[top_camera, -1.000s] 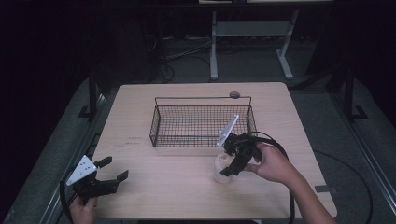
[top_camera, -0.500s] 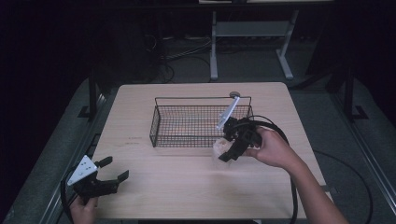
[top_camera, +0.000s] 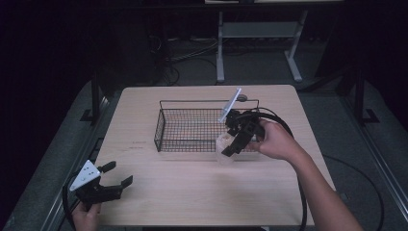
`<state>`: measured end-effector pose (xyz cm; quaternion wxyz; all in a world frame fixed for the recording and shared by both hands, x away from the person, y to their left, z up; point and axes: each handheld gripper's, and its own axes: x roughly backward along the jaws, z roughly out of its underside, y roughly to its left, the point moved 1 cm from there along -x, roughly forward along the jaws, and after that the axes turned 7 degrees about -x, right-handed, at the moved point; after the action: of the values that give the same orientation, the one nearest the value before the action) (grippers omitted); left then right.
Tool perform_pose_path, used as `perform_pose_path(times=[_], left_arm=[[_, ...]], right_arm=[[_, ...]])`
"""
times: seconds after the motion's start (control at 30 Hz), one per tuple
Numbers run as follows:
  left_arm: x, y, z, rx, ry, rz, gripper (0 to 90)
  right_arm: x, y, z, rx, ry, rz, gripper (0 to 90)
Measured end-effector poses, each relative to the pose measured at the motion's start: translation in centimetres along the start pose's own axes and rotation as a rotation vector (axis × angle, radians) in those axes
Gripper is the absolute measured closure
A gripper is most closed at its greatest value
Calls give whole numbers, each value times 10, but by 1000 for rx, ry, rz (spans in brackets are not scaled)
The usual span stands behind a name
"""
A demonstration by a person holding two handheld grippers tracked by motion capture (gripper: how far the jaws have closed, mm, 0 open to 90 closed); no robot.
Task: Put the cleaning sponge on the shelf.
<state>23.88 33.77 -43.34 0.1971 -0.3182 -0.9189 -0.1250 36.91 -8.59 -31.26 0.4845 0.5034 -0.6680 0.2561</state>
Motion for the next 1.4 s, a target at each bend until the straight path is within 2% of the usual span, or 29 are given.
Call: perform_pose_path(times=[0.37, 0.67, 0.9, 1.4], left_arm=[[0, 0, 0, -1, -1, -2, 139], [1, 1, 0, -1, 1, -6, 139], [1, 1, 0, -1, 0, -6, 140], [1, 1, 0, 0, -3, -6, 139]], right_arm=[[5, -12, -15, 1, 14, 13, 280], [8, -25, -20, -28, 11, 8, 280], [7, -34, -23, -41, 28, 21, 280], [8, -49, -39, -51, 28, 22, 280]])
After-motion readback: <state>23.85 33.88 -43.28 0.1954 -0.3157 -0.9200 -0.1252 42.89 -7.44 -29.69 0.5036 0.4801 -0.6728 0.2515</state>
